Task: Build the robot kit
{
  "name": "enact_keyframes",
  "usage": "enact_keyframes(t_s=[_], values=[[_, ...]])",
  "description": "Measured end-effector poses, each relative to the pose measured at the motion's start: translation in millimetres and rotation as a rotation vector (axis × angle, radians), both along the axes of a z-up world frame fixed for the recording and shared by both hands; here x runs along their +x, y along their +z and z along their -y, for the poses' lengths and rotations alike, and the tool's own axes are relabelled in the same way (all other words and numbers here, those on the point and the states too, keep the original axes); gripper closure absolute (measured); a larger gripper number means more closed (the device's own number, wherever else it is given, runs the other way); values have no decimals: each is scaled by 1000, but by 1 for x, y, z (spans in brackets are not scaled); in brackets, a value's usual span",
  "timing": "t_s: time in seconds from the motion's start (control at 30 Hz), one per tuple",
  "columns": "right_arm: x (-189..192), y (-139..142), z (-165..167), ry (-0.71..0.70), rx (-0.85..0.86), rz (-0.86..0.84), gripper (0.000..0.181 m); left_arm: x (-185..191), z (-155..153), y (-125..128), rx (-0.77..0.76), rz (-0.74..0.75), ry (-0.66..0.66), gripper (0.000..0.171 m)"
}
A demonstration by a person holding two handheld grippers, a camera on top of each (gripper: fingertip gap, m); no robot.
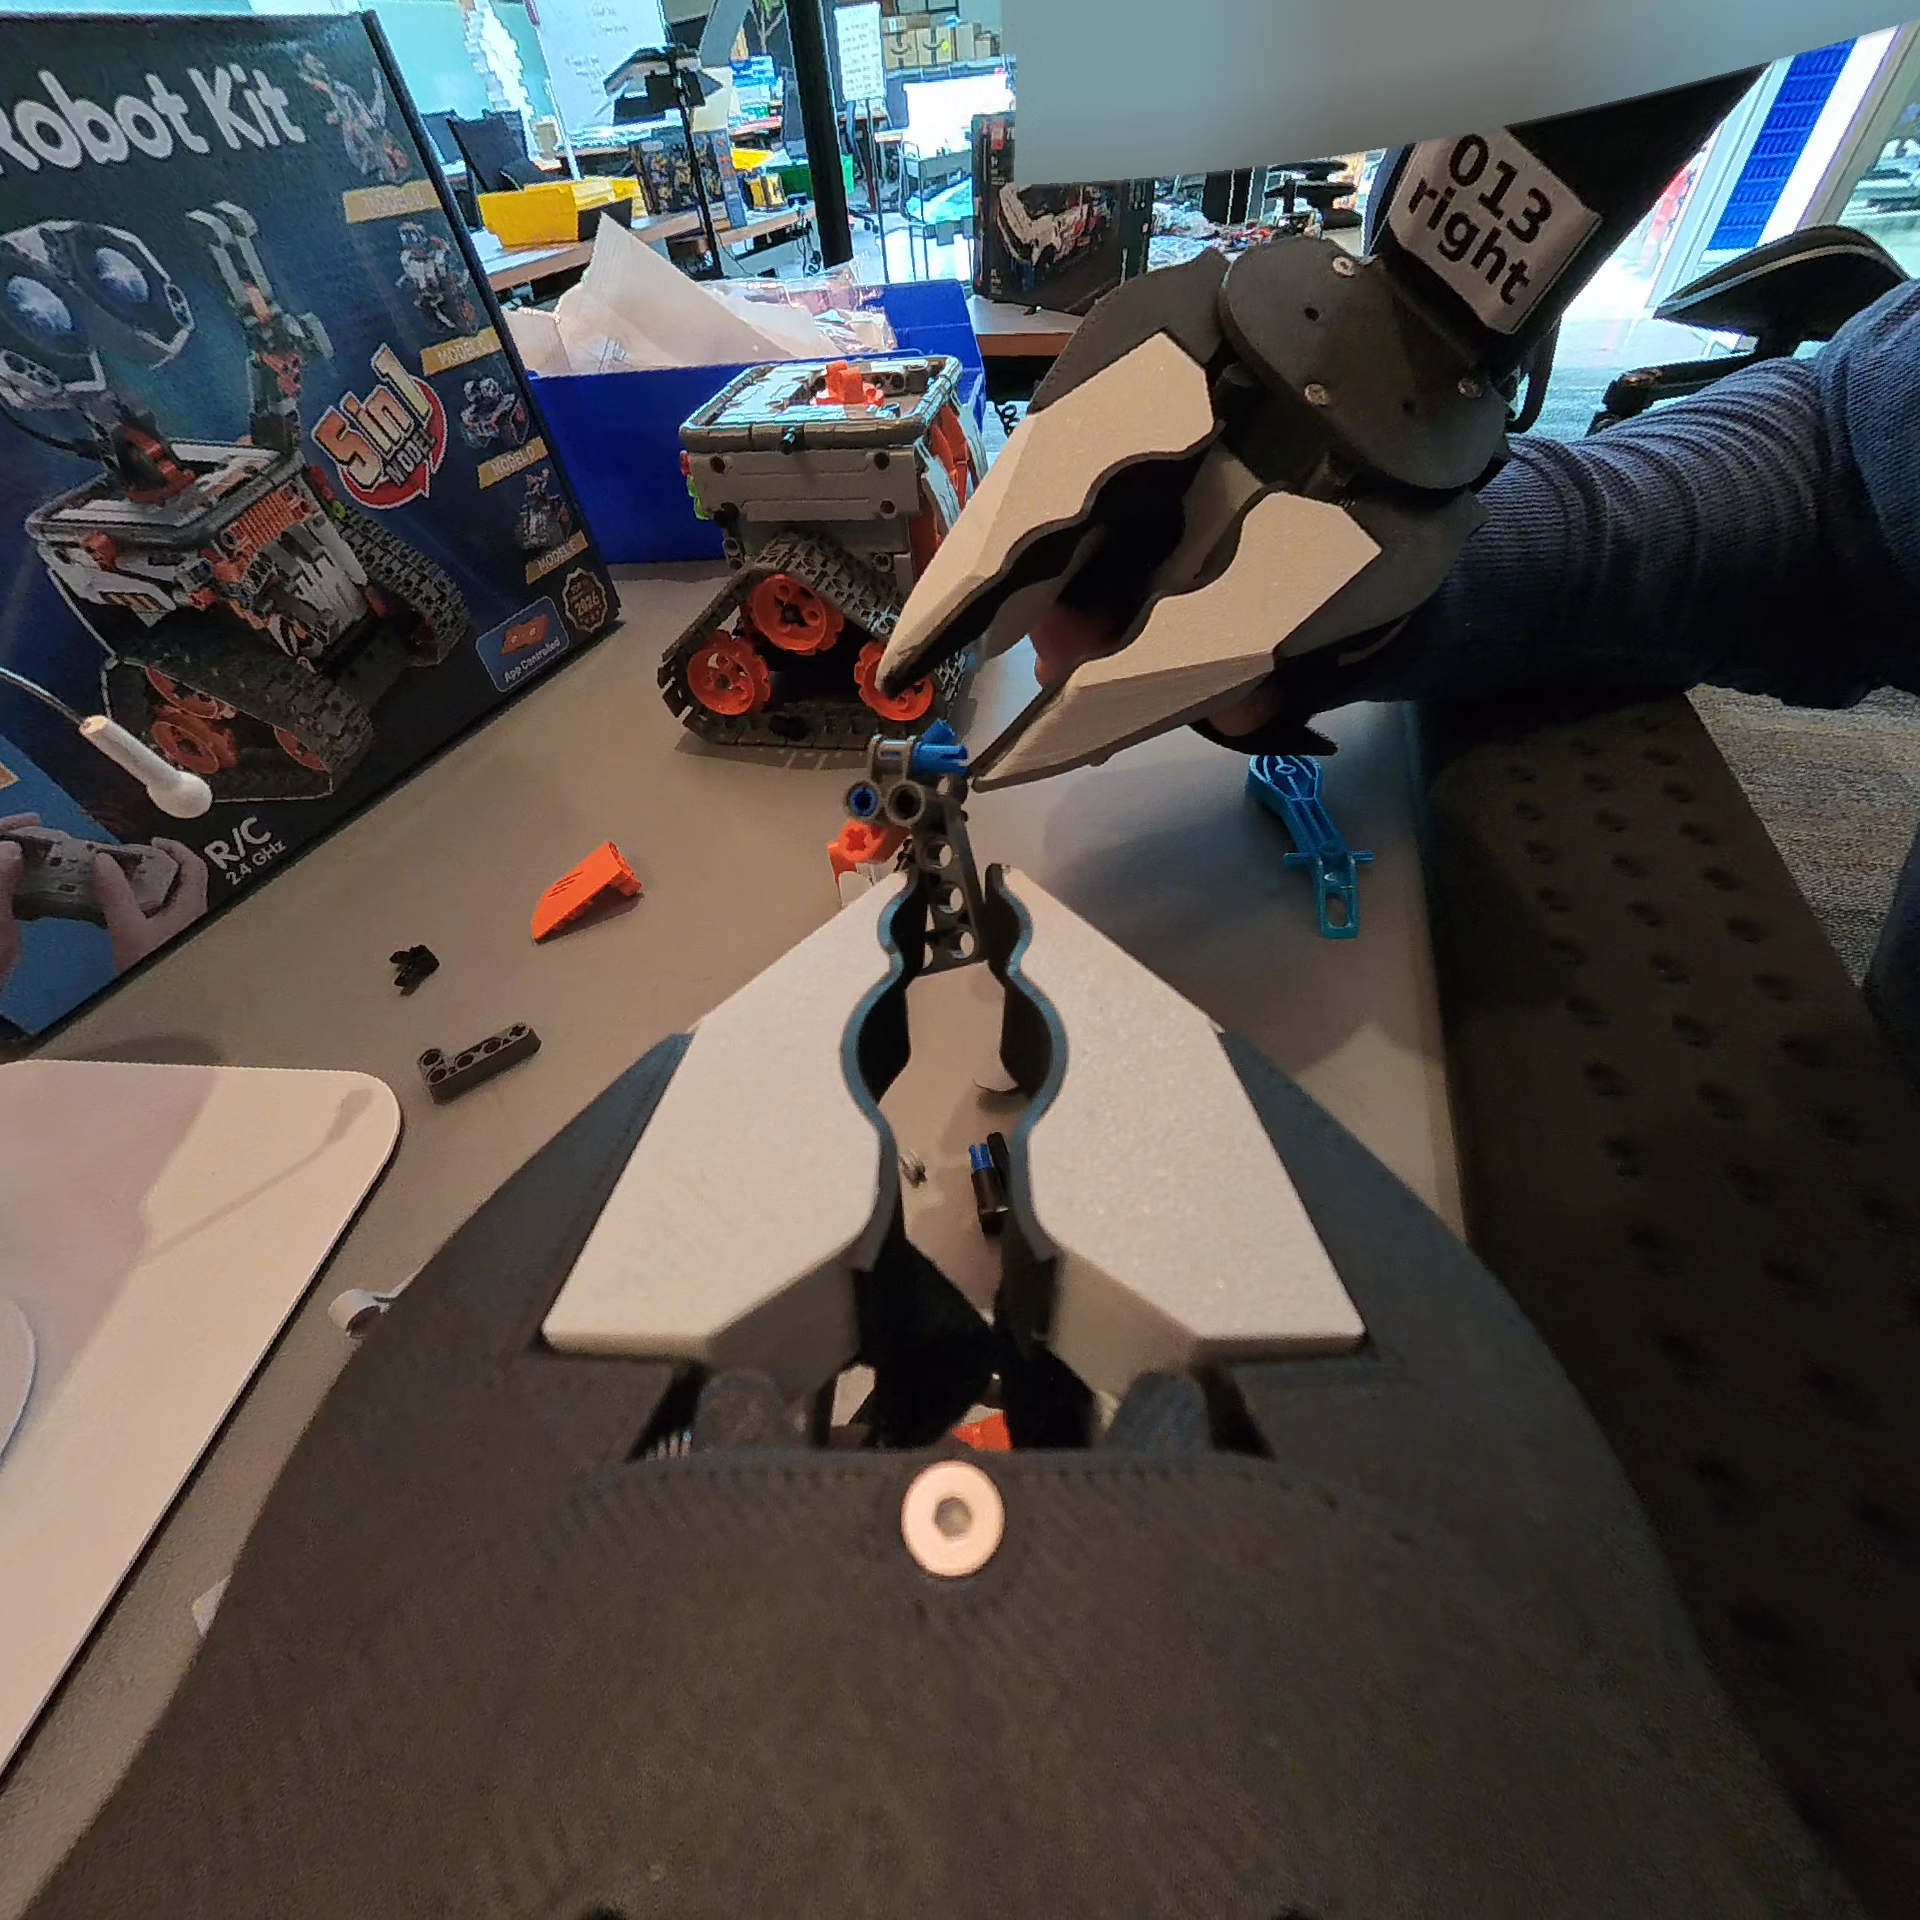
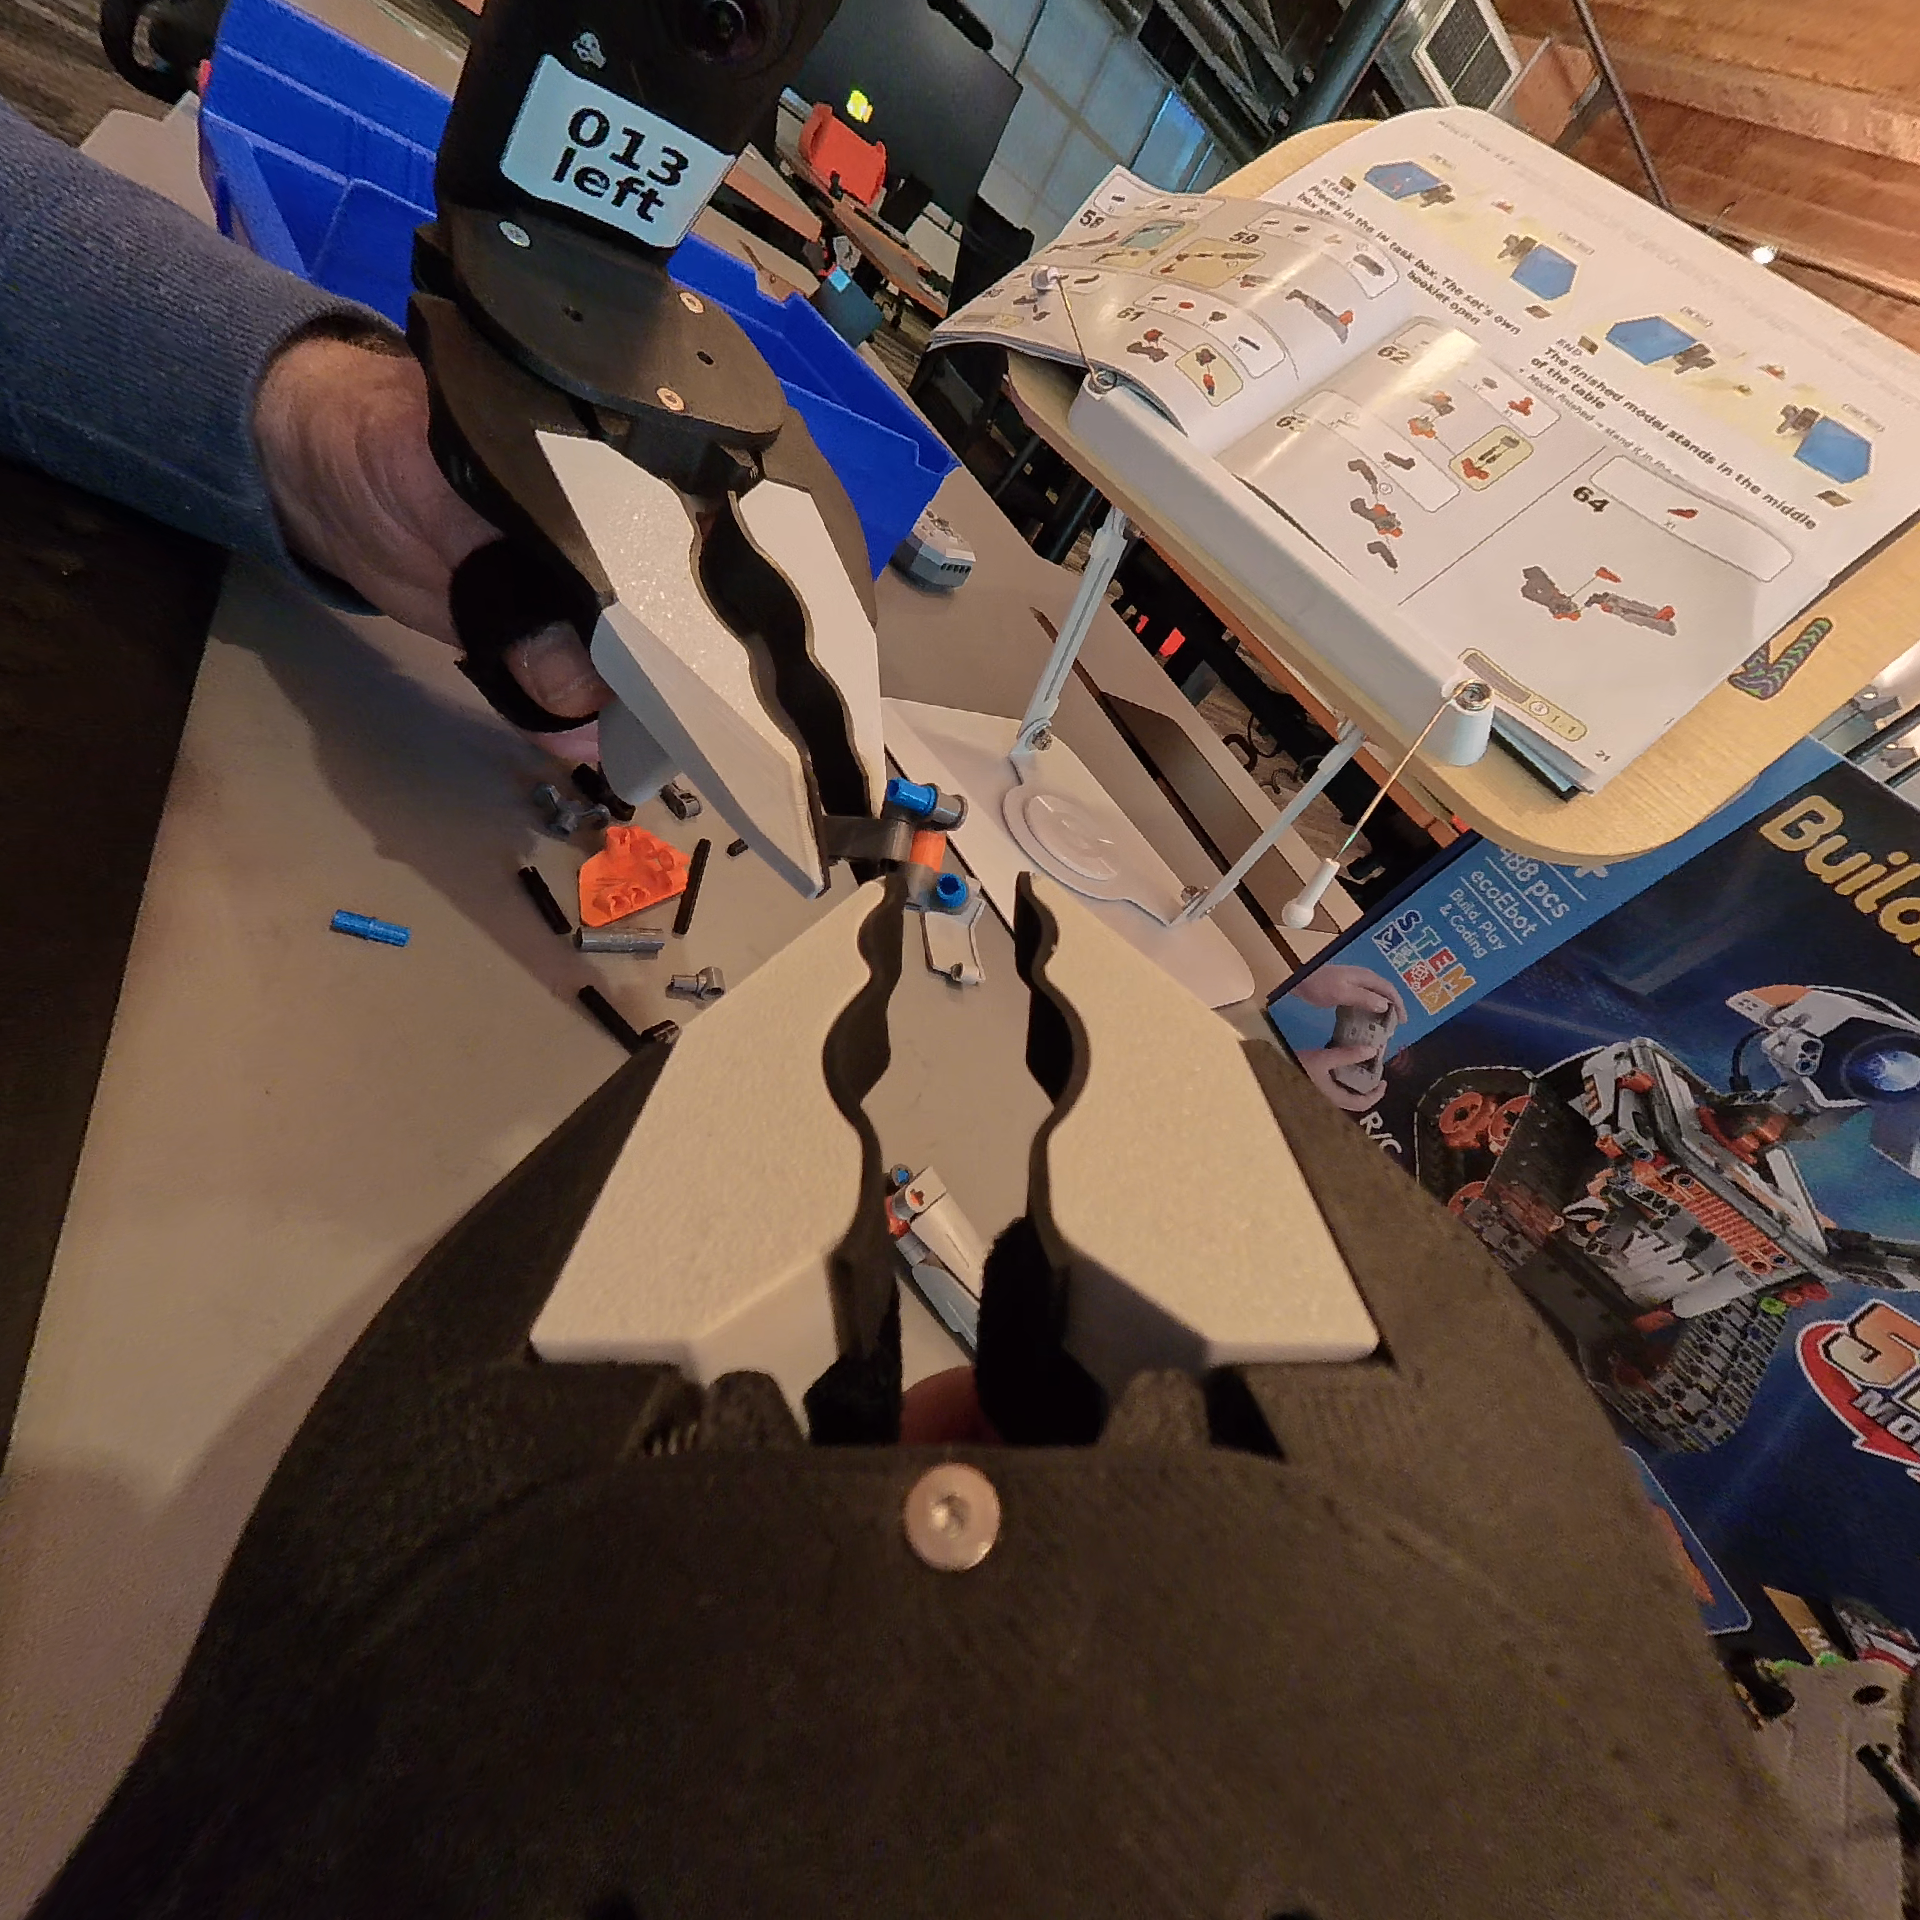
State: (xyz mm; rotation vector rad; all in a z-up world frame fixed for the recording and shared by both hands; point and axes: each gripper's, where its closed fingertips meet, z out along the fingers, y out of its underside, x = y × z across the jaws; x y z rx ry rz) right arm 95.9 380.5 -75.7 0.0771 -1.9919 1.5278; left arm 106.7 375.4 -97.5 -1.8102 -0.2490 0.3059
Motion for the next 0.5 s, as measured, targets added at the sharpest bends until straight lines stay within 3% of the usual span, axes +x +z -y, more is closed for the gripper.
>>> enact_keyframes(t_s=[0.5], values=[[0, 0, 0, 1, 0, 1, 161, 1, 0, 0, 7, 14, -5, 163]])
